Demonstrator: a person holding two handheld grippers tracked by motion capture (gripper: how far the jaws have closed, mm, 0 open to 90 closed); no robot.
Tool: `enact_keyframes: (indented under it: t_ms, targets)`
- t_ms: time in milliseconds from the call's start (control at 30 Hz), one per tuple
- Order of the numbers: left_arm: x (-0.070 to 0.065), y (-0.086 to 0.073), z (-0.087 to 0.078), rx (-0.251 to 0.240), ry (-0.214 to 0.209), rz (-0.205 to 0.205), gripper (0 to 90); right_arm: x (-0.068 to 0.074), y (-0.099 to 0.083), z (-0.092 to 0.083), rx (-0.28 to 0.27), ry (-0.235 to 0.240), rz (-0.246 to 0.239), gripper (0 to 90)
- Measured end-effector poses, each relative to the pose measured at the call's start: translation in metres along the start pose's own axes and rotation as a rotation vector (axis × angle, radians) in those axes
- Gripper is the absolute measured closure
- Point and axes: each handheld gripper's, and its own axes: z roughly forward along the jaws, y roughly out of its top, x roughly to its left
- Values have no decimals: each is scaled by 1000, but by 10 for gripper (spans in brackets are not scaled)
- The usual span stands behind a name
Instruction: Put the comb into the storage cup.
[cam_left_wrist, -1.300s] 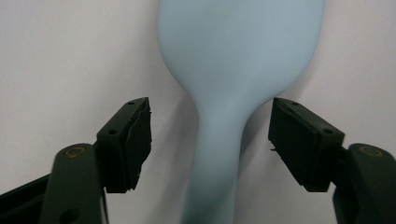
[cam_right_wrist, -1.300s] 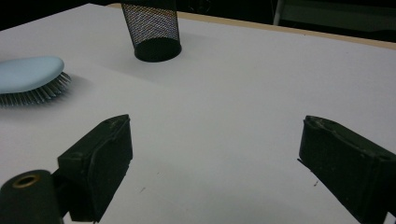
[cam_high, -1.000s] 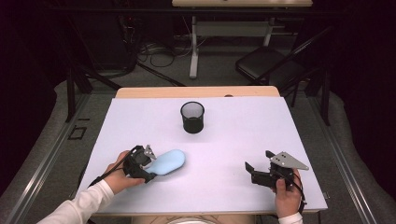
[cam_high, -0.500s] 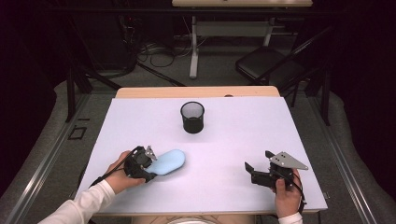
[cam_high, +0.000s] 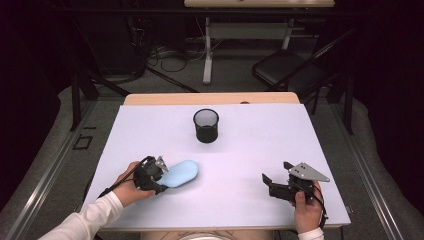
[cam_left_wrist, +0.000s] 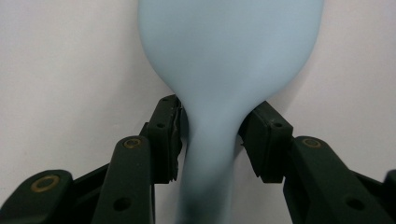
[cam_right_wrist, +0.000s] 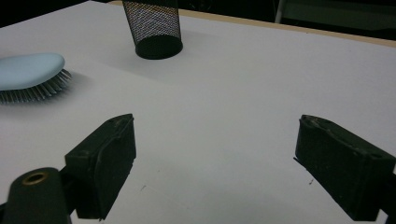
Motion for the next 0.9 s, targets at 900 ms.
enact_keyframes:
  t_ms: [900]
  targets:
    - [3,-1,-1,13,-22,30,671,0,0,0,1,-1,-2,123]
